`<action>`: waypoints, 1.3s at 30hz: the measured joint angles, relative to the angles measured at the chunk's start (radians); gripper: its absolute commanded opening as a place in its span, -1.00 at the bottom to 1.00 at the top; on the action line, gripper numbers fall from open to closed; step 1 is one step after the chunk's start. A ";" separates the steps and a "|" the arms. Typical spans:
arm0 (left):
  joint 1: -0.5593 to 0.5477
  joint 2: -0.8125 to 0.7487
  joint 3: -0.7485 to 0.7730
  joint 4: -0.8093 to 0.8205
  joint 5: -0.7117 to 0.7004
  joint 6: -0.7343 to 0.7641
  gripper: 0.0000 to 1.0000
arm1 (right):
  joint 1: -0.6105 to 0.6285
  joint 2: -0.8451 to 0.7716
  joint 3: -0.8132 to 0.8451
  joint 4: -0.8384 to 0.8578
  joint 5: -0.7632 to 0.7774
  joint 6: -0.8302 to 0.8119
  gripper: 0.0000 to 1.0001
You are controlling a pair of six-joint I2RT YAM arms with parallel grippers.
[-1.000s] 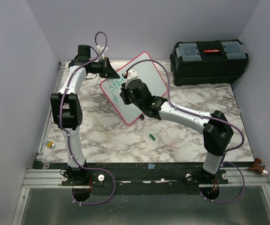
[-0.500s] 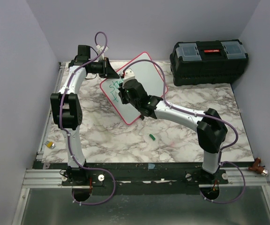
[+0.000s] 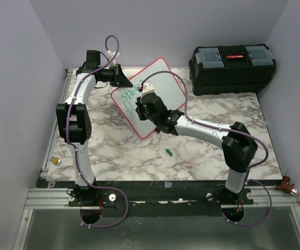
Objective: Write a sentence on the whiteboard
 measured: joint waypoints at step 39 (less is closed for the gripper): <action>0.000 0.000 0.000 0.003 0.000 -0.002 -1.00 | 0.000 0.034 0.076 -0.040 0.057 0.008 -0.99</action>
